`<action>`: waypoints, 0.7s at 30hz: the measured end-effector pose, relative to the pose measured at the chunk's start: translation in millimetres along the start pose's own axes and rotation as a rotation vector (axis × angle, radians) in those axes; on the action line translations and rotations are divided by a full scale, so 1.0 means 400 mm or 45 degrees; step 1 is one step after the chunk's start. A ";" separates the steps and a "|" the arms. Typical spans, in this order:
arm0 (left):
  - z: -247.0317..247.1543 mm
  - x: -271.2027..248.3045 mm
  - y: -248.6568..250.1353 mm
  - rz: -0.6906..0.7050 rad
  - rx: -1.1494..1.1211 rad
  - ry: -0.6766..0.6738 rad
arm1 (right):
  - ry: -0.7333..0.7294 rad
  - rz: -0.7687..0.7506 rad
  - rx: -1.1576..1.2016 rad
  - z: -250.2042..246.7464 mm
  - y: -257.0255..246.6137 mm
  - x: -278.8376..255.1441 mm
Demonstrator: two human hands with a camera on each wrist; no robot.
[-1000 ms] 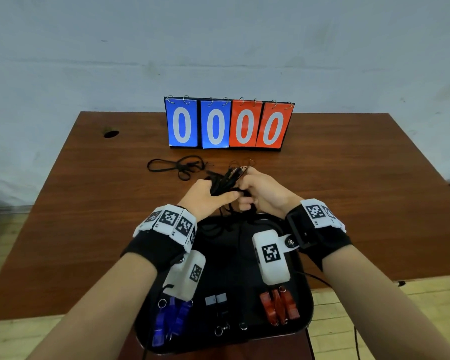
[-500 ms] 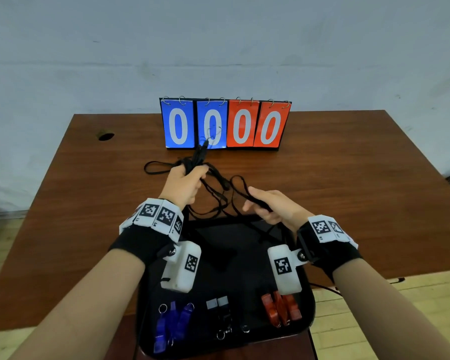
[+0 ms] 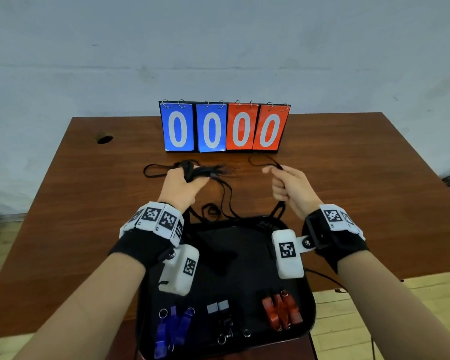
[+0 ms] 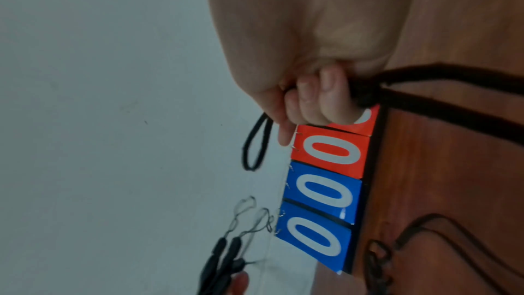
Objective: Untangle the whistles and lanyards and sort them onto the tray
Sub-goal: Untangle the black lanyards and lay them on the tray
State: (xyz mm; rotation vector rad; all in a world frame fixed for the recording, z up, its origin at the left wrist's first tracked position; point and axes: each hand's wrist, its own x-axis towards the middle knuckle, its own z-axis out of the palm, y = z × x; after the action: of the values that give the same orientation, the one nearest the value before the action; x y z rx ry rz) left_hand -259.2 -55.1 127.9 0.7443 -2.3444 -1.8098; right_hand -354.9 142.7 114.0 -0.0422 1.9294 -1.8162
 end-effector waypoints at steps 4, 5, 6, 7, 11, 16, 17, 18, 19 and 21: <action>-0.006 0.012 -0.007 -0.083 -0.264 0.054 | -0.018 -0.144 0.063 0.015 -0.053 -0.006; -0.007 0.012 -0.007 -0.113 -0.365 0.039 | -0.002 -0.174 0.016 0.014 -0.056 -0.004; -0.008 0.010 -0.006 -0.148 -0.468 0.039 | 0.029 -0.193 -0.034 0.009 -0.052 0.000; -0.010 0.010 -0.005 -0.185 -0.560 0.049 | 0.070 -0.197 -0.066 0.001 -0.043 0.006; -0.008 0.017 -0.008 -0.204 -0.679 0.004 | 0.106 -0.027 0.051 -0.044 0.016 0.016; 0.048 0.018 -0.039 -0.194 -0.525 -0.168 | -0.036 0.048 0.407 -0.065 0.057 0.006; 0.061 0.016 -0.049 -0.218 -0.514 -0.178 | -0.049 0.043 0.426 -0.066 0.057 0.010; 0.072 0.016 -0.060 -0.240 -0.510 -0.174 | -0.039 0.049 0.386 -0.068 0.056 0.015; 0.082 0.015 -0.069 -0.261 -0.516 -0.162 | 0.008 0.071 0.285 -0.072 0.060 0.024; 0.094 0.015 -0.081 -0.287 -0.548 -0.126 | 0.178 0.176 -0.022 -0.086 0.068 0.034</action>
State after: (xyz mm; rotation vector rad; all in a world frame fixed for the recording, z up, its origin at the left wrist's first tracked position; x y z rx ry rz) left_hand -267.6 -30.0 85.4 0.8954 -1.8725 -2.3831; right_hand -371.2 173.3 83.9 0.2128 1.9895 -1.7524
